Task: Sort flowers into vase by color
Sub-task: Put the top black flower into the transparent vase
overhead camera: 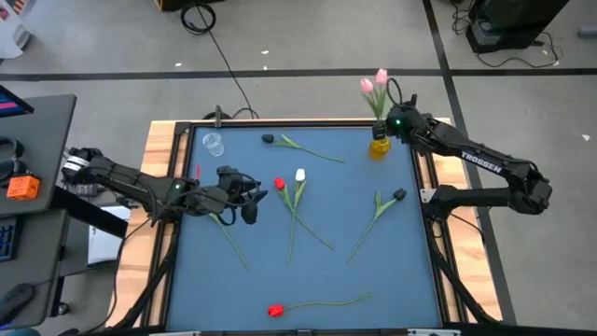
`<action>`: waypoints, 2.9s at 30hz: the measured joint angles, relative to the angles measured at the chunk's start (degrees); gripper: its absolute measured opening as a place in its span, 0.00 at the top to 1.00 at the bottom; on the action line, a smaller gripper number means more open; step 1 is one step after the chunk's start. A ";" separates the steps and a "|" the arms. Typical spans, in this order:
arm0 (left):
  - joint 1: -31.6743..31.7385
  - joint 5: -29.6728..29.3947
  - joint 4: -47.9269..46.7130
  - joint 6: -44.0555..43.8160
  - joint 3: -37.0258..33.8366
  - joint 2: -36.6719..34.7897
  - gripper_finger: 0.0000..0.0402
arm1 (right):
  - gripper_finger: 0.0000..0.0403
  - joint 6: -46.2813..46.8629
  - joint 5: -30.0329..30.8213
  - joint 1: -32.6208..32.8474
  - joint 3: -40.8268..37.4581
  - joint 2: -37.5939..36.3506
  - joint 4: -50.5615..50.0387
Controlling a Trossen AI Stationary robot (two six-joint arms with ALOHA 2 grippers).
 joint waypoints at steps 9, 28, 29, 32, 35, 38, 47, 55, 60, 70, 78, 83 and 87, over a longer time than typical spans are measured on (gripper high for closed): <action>-0.02 6.70 -13.23 -15.78 0.00 0.00 0.50 | 0.63 8.34 -11.57 1.77 0.00 -8.21 -1.38; -0.02 21.22 -32.24 -23.99 0.02 0.00 0.50 | 0.64 36.85 -5.17 32.12 0.00 -0.22 1.40; -0.02 21.56 -32.37 -23.40 0.02 0.00 0.50 | 0.64 38.30 -5.16 33.56 0.00 0.93 2.22; -0.02 22.40 -31.46 -21.27 0.02 -0.02 0.50 | 0.64 42.71 -6.99 36.86 0.02 4.84 5.11; -0.04 22.40 -30.00 -17.98 0.02 -0.02 0.50 | 0.64 46.33 -14.76 37.87 0.02 9.19 5.91; -0.04 22.39 -29.15 -13.93 0.02 -0.02 0.50 | 0.64 49.96 -20.71 38.80 0.02 13.30 6.11; -1.64 24.04 -27.45 -4.74 0.02 -0.02 0.50 | 0.64 58.35 -22.58 46.47 5.62 20.34 6.67; -8.17 21.49 -27.56 -9.42 0.02 -0.96 0.51 | 0.64 60.79 -23.41 50.74 10.06 24.13 6.36; -14.86 16.89 -31.04 -18.92 0.02 -1.27 0.53 | 0.64 62.86 -26.51 52.86 10.25 24.78 6.42; -18.97 19.69 -48.12 -35.75 1.99 -3.35 0.54 | 0.64 63.08 -28.76 54.51 10.25 24.77 7.12; -10.79 18.95 -61.28 -34.13 11.18 -6.91 0.54 | 0.64 62.78 -29.29 54.07 10.25 24.77 7.22; -5.08 18.59 -61.67 -28.71 13.62 -6.88 0.53 | 0.64 62.71 -29.09 54.07 10.23 24.77 7.22; 0.62 17.37 -61.58 -21.66 18.09 -6.84 0.51 | 0.64 63.10 -29.13 54.13 10.23 24.77 7.21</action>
